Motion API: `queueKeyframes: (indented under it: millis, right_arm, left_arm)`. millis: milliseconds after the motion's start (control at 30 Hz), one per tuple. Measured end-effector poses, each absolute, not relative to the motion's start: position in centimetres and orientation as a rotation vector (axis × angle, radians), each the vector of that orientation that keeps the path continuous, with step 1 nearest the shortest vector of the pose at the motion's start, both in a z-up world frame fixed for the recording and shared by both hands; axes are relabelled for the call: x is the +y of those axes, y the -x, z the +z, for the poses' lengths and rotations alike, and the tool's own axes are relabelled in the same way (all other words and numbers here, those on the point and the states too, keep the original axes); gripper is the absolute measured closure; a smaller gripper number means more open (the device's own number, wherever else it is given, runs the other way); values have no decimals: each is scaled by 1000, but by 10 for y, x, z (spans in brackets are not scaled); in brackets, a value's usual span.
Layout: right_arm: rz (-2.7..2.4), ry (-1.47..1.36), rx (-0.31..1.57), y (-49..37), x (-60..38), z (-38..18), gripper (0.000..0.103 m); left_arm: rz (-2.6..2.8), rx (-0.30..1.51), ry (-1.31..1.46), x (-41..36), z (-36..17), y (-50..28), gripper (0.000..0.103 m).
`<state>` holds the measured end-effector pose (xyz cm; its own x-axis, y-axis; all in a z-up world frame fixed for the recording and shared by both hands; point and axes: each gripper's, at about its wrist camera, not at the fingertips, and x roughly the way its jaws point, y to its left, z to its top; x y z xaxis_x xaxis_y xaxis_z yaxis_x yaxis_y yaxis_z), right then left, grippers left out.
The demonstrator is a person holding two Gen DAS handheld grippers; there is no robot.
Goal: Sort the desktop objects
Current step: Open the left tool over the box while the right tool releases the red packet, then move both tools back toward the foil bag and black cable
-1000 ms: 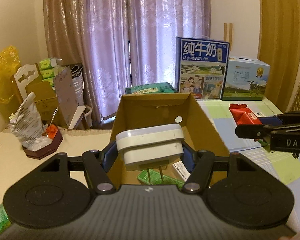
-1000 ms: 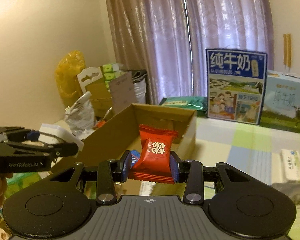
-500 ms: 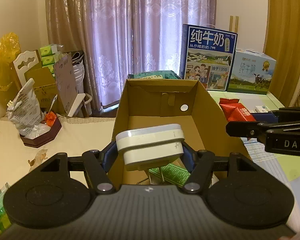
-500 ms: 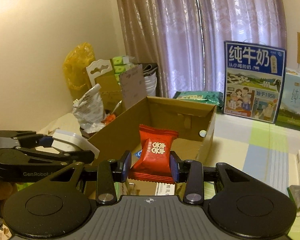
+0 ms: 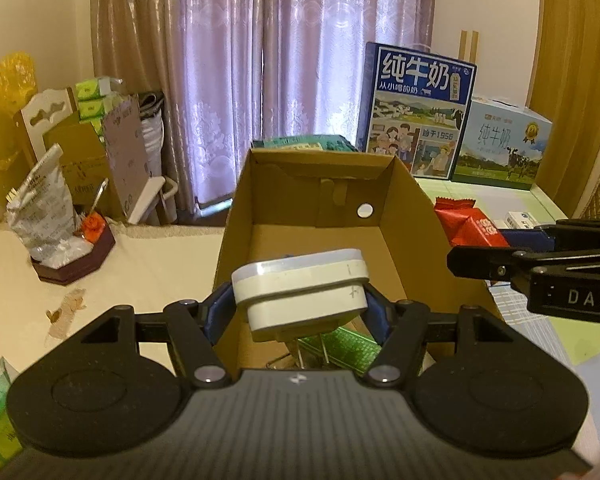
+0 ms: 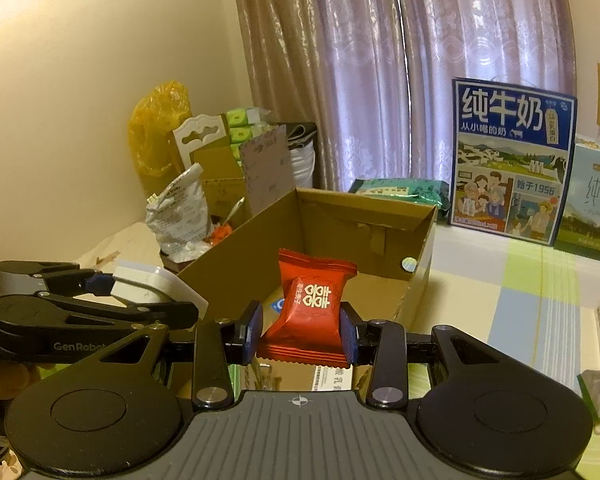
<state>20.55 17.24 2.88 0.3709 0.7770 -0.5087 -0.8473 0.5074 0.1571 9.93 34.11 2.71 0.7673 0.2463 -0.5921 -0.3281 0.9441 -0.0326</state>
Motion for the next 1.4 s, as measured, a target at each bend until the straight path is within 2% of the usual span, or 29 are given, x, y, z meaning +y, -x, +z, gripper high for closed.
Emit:
queueKeyframes:
  millis: [500,533,567,633,867,1067,1200,1400]
  right_arm:
    - [1062,120,588,-202,178,27,66]
    - [1072,108,590,-203,177,26,64]
    - [1082,97,594,-204,177,25,57]
    - [1077,77,599,-206,175,26,51]
    - [1053,44,589,-213,165,31,50]
    - [1023,22,591,-219,156,32,48]
    - [1020,18,581,-218,147,33,47]
    - [980,22,555,-221,124,36,45]
  left_arm:
    - [343,592,143,343,31,-78,40]
    - [343,591,143,341,32,-78,40]
    - [341,590,142,341,33,-78,40]
    - [339,590,137,339,33,-78,40]
    - [333,586,131,331,33,-77,40]
    - [325,580,125,323,35,-78,35]
    - [317,570,129,319,39,-78,28]
    - [310,560,117,311,49,-78,26]
